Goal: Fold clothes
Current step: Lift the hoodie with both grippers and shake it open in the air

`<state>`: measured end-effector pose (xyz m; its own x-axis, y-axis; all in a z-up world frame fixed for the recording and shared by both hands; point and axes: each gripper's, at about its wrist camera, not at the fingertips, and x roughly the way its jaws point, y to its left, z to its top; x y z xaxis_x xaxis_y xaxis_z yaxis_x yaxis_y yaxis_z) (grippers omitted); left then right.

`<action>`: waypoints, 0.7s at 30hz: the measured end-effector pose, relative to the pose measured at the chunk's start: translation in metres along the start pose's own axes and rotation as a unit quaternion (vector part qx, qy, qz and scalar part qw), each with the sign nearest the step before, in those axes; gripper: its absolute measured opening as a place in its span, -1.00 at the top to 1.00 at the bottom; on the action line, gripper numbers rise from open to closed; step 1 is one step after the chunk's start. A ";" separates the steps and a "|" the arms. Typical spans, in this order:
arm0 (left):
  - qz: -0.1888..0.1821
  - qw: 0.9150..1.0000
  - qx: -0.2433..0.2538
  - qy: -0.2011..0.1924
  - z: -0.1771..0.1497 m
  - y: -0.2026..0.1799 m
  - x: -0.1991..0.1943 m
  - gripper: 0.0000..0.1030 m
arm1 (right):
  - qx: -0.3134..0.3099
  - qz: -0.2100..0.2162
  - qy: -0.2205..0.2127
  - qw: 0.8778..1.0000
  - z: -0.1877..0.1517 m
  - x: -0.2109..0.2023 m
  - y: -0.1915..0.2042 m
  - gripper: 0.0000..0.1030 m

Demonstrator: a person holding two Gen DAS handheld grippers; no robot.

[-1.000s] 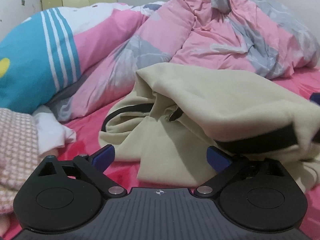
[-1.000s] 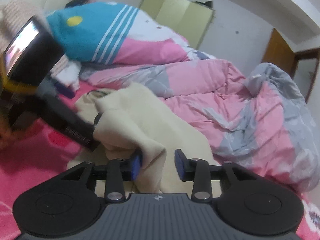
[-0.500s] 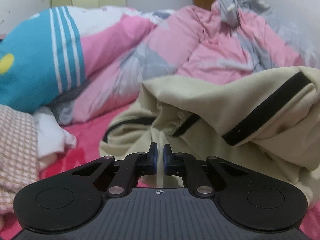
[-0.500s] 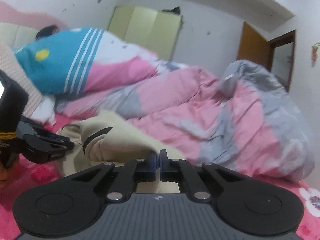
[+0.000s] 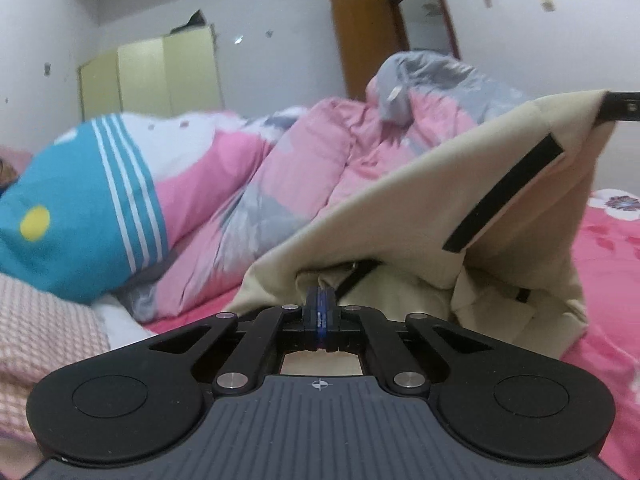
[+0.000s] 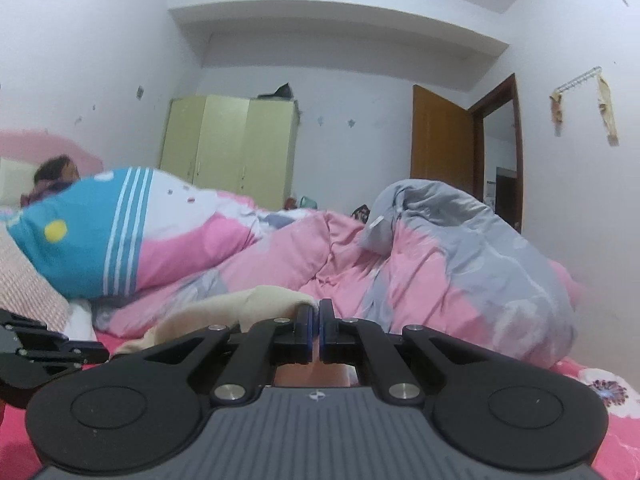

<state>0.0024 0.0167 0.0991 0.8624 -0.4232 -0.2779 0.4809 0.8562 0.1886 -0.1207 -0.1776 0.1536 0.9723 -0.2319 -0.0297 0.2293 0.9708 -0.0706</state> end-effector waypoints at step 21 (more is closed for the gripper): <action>0.006 0.983 0.181 -0.035 -0.004 -0.059 0.033 -0.78 | 0.095 -0.075 -0.037 0.992 0.004 -0.095 -0.111 0.99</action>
<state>0.0019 -0.0472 0.0749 0.8706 -0.4449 -0.2101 0.4851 0.7049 0.5175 -0.2380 -0.2635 0.1680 0.9255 -0.3767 0.0401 0.3697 0.9212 0.1214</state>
